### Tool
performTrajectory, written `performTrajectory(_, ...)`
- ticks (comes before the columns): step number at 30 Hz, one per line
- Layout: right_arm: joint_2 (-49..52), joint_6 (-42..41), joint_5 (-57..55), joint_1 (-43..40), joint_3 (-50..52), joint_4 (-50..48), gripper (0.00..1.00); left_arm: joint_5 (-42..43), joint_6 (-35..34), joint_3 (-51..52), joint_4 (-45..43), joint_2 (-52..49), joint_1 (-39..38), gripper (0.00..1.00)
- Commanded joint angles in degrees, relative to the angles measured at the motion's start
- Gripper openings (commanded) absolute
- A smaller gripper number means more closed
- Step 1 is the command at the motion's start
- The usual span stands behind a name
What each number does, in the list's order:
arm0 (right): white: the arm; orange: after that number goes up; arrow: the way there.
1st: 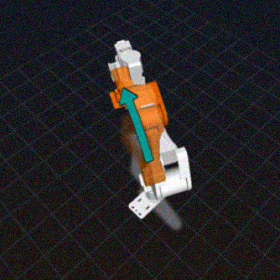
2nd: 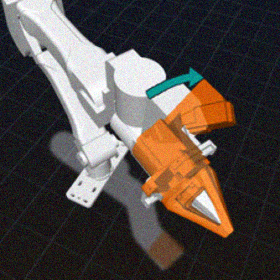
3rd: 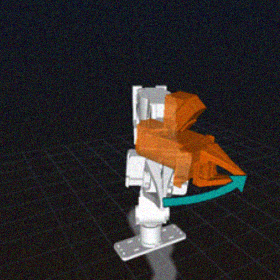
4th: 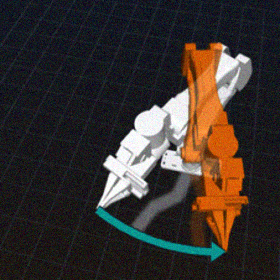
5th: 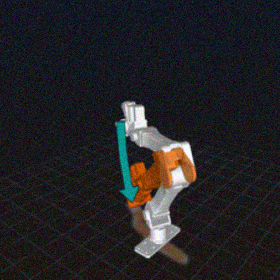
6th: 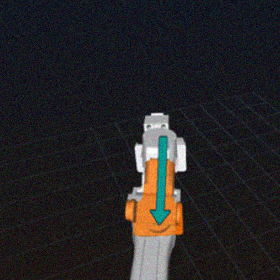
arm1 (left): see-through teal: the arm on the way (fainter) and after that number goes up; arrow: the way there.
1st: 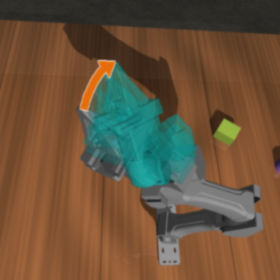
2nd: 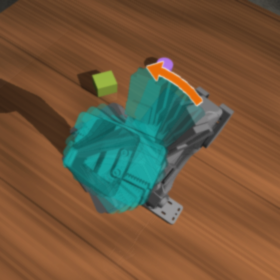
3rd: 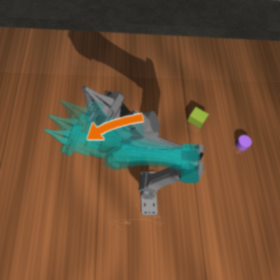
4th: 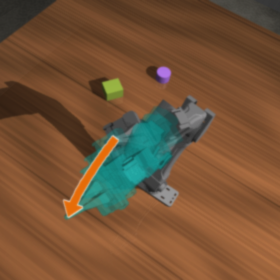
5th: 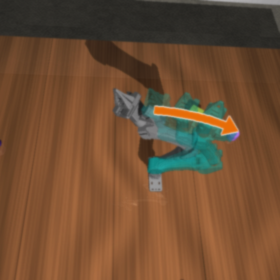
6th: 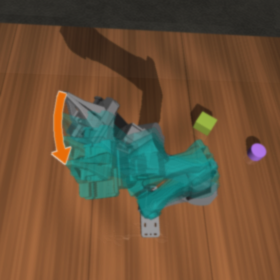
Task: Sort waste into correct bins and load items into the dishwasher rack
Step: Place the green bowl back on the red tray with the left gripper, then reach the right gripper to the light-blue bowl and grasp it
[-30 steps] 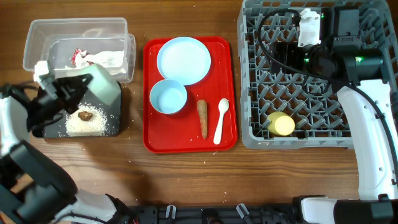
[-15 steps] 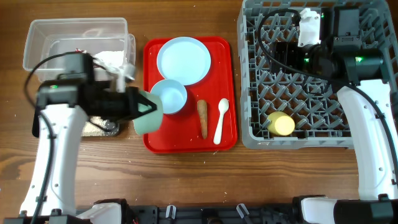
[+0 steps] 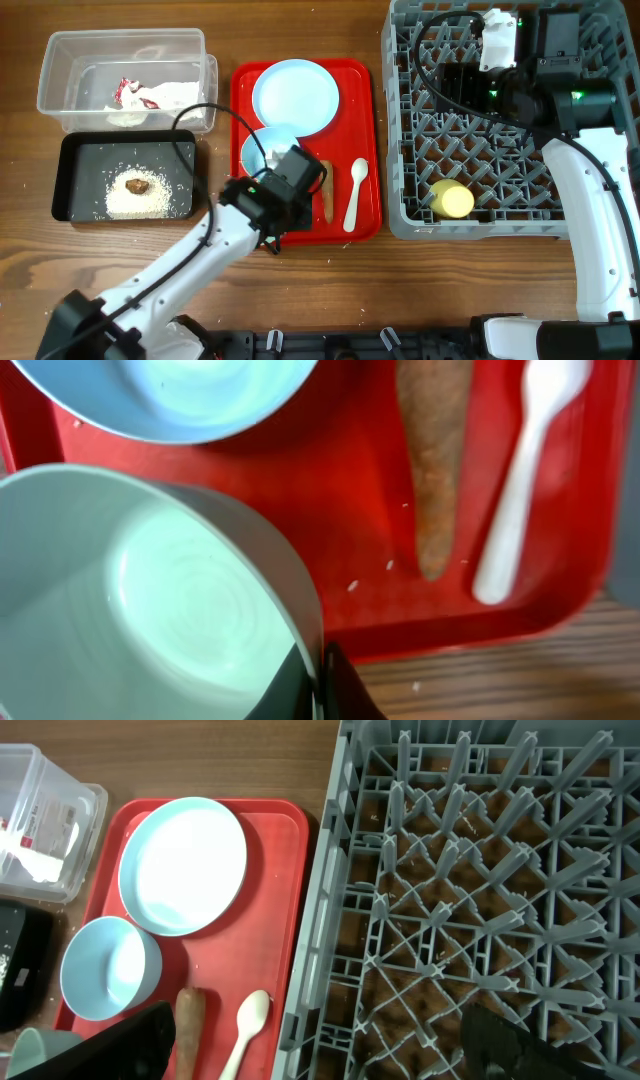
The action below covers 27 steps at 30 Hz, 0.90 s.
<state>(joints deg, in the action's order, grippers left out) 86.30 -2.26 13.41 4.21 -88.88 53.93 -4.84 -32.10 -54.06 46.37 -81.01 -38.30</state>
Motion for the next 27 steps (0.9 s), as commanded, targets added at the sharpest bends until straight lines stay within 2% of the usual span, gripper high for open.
performTrajectory(1, 0.6, 0.6, -0.5, 0.3, -0.2, -0.1, 0.93, -4.9, -1.6, 1.2, -0.8, -3.3, -1.0, 0.04)
performTrajectory(2, 0.6, 0.5, -0.5, 0.3, -0.2, -0.1, 0.92, -4.9, -1.6, 1.2, -0.8, -3.9, -1.0, 0.07)
performTrajectory(4, 0.6, 0.5, -0.5, 0.3, -0.2, -0.1, 0.92, -4.9, -1.6, 1.2, -1.2, -4.8, -1.0, 0.22)
performTrajectory(6, 0.6, 0.6, -0.2, 0.3, -0.2, -0.2, 0.93, -4.9, -1.6, 1.2, -2.1, -4.9, -1.0, 0.30)
performTrajectory(9, 0.6, 0.8, 4.9, 0.3, -0.2, -0.2, 0.93, -4.2, -1.6, 0.7, -4.9, -4.8, -1.0, 0.37)
performTrajectory(15, 0.6, -1.5, 6.6, 1.1, -0.2, -0.1, 0.92, -2.9, -2.0, -5.3, -4.8, -4.2, -0.7, 0.39)
performTrajectory(22, 3.8, -7.2, 5.7, 8.7, 0.3, -0.5, 0.87, -2.7, -3.0, -12.3, -3.8, -1.9, 5.2, 0.48)
performTrajectory(27, 9.6, -14.4, 5.7, 14.3, 0.3, 0.5, 0.86, -1.3, -4.9, -12.8, -1.2, 0.3, 14.5, 0.54)
